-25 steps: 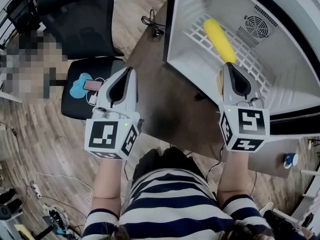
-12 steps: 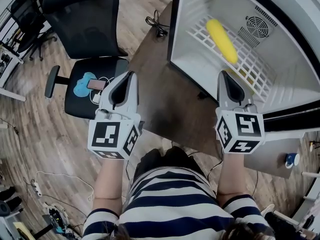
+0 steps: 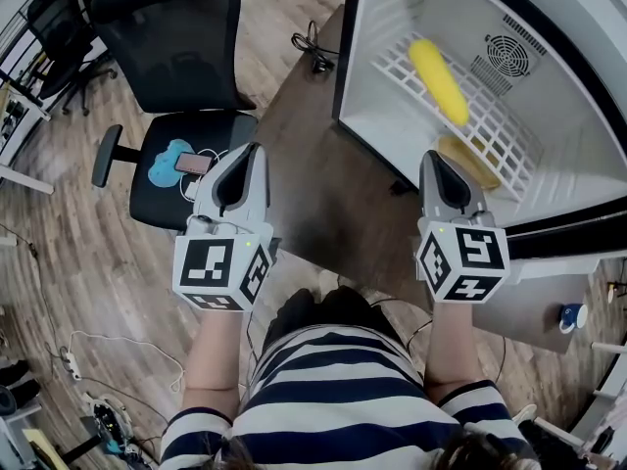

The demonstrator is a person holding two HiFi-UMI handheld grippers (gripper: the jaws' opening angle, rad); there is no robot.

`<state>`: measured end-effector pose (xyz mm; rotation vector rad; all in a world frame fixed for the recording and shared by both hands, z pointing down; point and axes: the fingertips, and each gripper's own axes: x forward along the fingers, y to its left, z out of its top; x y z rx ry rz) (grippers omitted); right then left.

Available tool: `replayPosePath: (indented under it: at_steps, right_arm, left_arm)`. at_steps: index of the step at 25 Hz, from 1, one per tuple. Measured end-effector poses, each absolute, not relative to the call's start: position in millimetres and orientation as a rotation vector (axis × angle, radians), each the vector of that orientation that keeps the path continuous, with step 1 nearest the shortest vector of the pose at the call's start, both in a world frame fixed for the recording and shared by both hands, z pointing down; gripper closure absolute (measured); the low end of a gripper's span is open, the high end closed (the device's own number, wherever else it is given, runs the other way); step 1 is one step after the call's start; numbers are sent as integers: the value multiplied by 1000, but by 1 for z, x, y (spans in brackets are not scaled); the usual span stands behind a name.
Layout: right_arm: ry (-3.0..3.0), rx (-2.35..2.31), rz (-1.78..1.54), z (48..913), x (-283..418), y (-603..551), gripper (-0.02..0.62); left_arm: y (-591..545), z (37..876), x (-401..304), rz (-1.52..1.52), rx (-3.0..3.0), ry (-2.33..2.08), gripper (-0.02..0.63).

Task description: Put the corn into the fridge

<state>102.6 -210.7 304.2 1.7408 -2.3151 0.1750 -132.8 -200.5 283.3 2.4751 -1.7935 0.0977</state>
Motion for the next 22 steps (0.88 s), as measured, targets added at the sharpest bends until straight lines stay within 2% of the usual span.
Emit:
replayPosePath:
  at_steps: [22]
  right_arm:
    - [-2382, 1684, 231, 311, 94, -218, 600]
  left_arm:
    - [-200, 287, -138, 134, 2441, -1841, 606]
